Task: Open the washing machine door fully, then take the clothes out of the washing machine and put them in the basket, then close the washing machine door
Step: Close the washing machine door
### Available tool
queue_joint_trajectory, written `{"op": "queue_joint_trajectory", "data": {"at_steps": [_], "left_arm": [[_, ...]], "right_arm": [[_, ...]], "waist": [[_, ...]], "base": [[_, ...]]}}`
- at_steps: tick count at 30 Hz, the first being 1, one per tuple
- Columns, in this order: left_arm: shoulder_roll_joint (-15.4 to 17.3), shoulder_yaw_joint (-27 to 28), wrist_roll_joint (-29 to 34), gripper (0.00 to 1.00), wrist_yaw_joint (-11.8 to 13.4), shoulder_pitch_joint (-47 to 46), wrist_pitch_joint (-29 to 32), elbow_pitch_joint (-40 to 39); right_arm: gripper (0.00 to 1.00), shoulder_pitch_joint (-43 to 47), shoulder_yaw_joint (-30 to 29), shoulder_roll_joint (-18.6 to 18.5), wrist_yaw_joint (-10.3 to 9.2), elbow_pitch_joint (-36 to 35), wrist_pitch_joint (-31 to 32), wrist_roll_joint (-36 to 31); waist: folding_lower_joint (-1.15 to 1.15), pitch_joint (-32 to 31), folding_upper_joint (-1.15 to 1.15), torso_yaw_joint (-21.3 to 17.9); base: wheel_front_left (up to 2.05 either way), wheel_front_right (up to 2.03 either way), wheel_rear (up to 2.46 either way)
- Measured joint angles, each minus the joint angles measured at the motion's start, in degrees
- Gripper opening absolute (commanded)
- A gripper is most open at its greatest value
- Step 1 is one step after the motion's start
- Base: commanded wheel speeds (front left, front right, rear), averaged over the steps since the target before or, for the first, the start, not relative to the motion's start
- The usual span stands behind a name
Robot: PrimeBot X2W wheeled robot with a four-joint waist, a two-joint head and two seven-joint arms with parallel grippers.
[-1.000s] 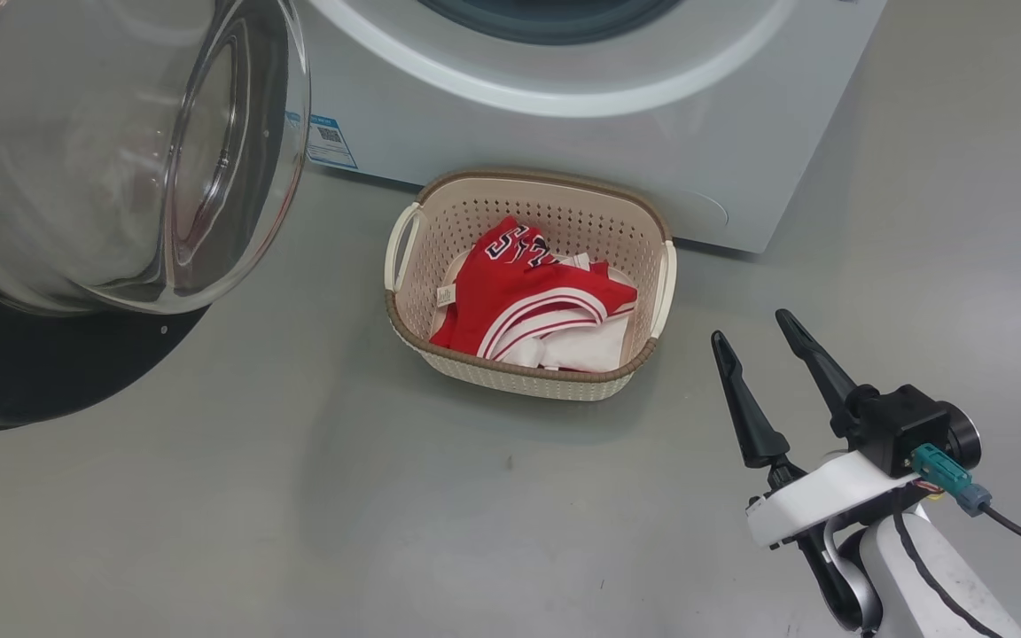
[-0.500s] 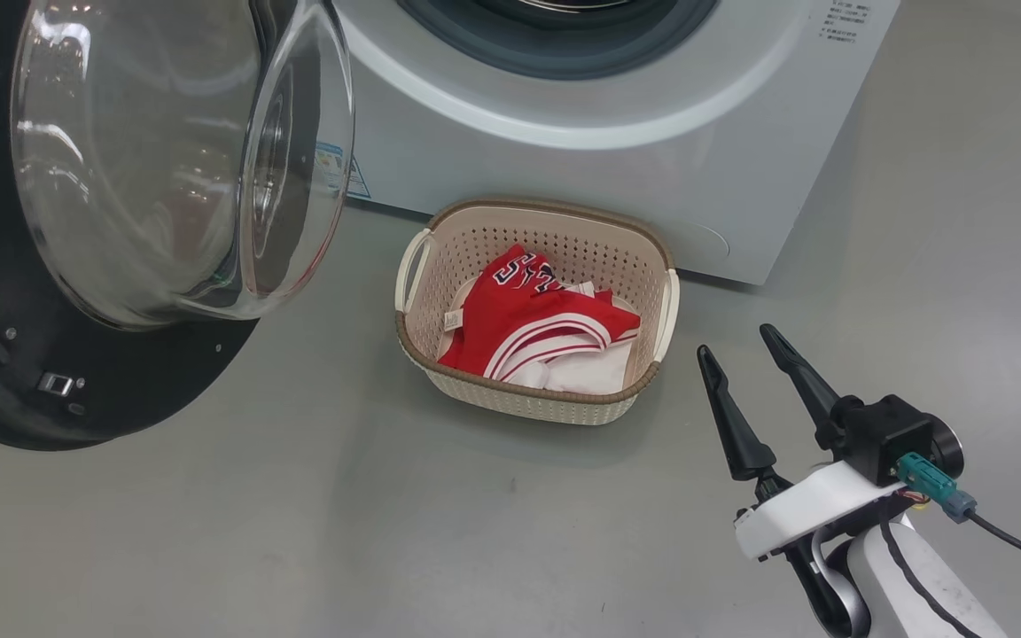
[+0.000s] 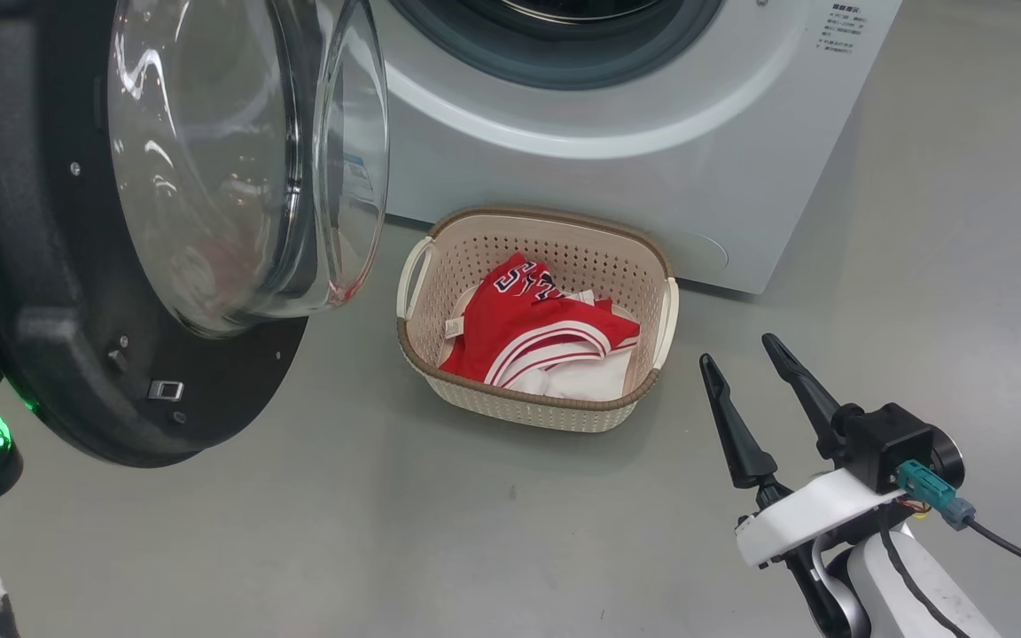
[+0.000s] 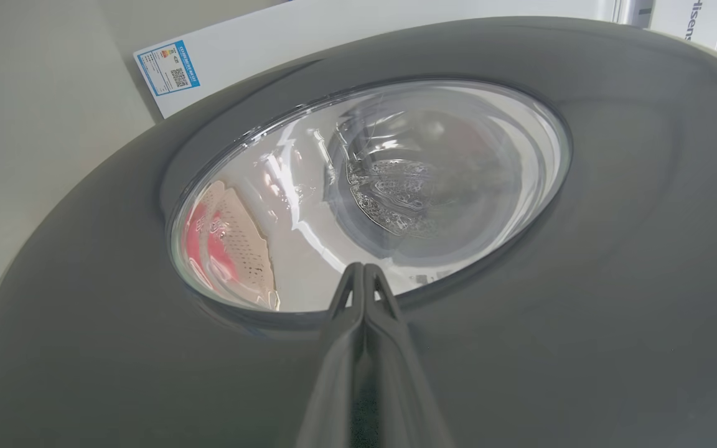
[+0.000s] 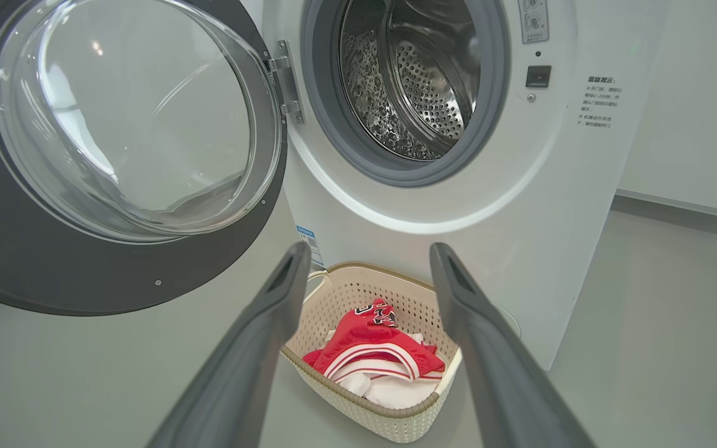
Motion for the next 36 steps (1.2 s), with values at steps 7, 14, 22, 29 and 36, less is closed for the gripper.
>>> {"op": "queue_joint_trajectory", "data": {"at_steps": [7, 14, 22, 29, 36], "left_arm": [[-2.5, -0.6, -1.3, 0.00, 0.1, 2.5, 0.6, -4.7], [-4.6, -0.1, -1.5, 0.00, 2.1, 5.5, 1.0, -11.0], [-4.8, -0.9, 2.5, 0.00, 2.4, 9.2, -2.8, -17.4], [-3.0, -2.9, 12.4, 0.00, -1.1, 16.0, -9.2, -22.7], [-2.0, -4.0, 19.9, 0.00, -2.5, 22.8, -16.8, -27.3]], "right_arm": [[1.00, 0.0, 0.0, 0.4, 0.00, 0.0, -0.1, 0.0], [1.00, 0.0, 0.0, 0.8, 0.00, 0.2, -0.1, 0.3], [1.00, -0.1, 0.3, 1.5, 0.00, 0.7, -0.3, 0.6], [1.00, -0.1, 0.3, 1.5, 0.00, 1.1, -0.3, 0.8], [1.00, 0.0, -0.4, 1.5, 0.00, 1.2, -0.5, 0.8]], "waist": [[0.00, -0.1, 0.00, 0.1], [0.00, -0.3, 0.00, 0.3], [0.00, -1.2, 0.00, 0.6], [0.00, -2.0, 0.00, 0.7], [0.00, -2.8, 0.00, 0.8]], "base": [[0.00, 0.00, 0.00], [0.00, 0.00, 0.00], [0.00, 0.00, 0.00], [0.00, 0.00, 0.00], [0.00, 0.00, 0.00]]}}
